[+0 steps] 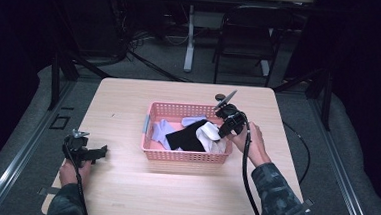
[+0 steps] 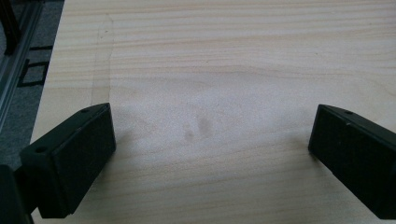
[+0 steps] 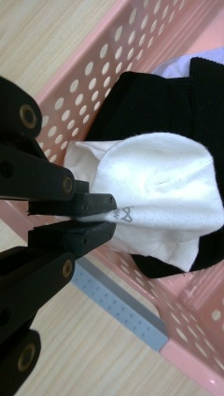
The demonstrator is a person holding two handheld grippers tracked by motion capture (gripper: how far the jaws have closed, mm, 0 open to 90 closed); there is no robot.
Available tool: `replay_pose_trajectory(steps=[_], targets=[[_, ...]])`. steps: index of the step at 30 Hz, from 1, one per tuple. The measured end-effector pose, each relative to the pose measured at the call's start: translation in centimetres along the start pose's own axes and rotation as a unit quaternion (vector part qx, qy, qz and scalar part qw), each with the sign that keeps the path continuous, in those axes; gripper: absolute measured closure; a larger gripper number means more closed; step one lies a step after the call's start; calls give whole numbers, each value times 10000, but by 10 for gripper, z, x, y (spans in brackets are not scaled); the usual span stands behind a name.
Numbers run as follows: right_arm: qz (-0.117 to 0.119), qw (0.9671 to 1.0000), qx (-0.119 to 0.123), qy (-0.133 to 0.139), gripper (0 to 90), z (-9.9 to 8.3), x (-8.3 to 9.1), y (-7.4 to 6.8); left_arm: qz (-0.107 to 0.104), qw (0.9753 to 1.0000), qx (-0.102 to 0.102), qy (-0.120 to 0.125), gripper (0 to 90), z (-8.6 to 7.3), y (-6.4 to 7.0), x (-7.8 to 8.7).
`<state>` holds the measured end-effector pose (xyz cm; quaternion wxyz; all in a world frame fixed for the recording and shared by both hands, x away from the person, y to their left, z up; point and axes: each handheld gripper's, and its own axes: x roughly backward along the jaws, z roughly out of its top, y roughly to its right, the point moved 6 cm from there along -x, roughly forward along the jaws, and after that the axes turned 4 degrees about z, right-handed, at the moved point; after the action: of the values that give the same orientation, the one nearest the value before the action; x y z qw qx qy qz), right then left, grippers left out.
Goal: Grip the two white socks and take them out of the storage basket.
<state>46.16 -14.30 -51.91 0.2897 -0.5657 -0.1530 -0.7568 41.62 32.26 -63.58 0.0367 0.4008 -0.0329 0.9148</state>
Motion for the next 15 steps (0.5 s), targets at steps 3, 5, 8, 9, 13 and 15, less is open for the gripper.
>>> replay_pose_trajectory(steps=[3, 5, 8, 9, 13, 15], targets=[[-57, 10000, 31, 25, 861, 1, 8, 1, -1, 10000, 2, -1, 5, 0, 0, 0], [-63, 9999, 21, 103, 863, 2, 13, -1, -2, 10000, 2, 0, 5, 0, 0, 0], [-95, 9998, 28, 153, 863, 3, 17, -1, 3, 10000, -12, 2, 5, 0, 0, 0], [-86, 9996, 37, 257, 863, 4, 22, -2, 0, 10000, -1, 0, 5, 0, 0, 0], [-132, 9994, 59, 323, 864, 5, 32, -1, -1, 10000, -9, -2, 5, 0, 0, 0], [-128, 9992, 41, 386, 864, 7, 36, -1, -1, 10000, 2, 0, 5, 0, 0, 0]])
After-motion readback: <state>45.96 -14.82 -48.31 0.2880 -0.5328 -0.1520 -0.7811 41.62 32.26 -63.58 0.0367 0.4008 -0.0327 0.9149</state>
